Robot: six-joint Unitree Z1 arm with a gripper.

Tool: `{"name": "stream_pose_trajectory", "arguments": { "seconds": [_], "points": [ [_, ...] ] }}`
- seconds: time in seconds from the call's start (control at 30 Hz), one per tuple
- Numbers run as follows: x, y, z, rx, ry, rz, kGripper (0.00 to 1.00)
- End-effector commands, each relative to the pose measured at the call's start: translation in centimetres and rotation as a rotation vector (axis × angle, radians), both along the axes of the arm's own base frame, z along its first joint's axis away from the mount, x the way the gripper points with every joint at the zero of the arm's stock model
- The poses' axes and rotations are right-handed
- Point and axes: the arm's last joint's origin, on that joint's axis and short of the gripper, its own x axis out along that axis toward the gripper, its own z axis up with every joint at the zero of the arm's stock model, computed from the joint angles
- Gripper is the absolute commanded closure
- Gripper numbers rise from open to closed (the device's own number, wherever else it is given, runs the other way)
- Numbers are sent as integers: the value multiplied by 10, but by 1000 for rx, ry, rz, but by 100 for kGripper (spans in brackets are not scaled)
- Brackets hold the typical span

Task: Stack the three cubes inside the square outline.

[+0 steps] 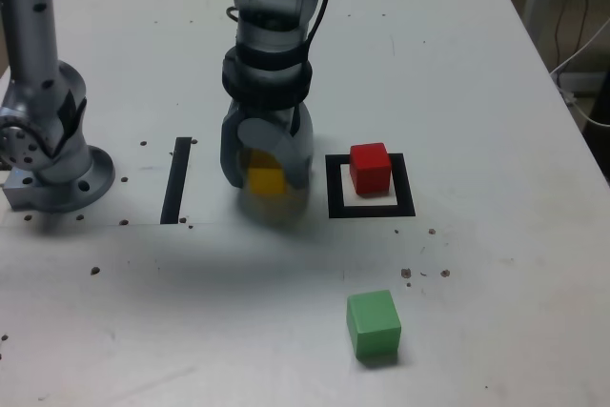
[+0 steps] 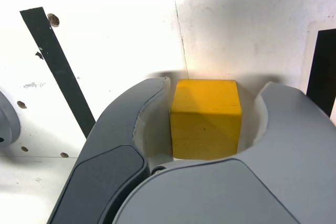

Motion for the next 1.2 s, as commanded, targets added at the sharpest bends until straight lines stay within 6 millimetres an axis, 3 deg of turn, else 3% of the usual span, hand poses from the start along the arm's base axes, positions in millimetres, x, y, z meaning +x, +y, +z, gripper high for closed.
{"name": "stream_pose_trajectory", "arguments": {
  "seconds": [0.0,0.07,0.17,0.43,0.6,0.83,1.17],
  "points": [
    [1,0,0,7,-3,-2,68],
    [2,0,2,11,-14,-3,78],
    [3,0,5,13,-23,-4,84],
    [1,1,16,23,-8,-4,91],
    [7,0,36,25,-11,-4,92],
    [38,-2,79,11,-79,11,92],
    [80,-8,83,-2,-129,103,92]
  ]
}}
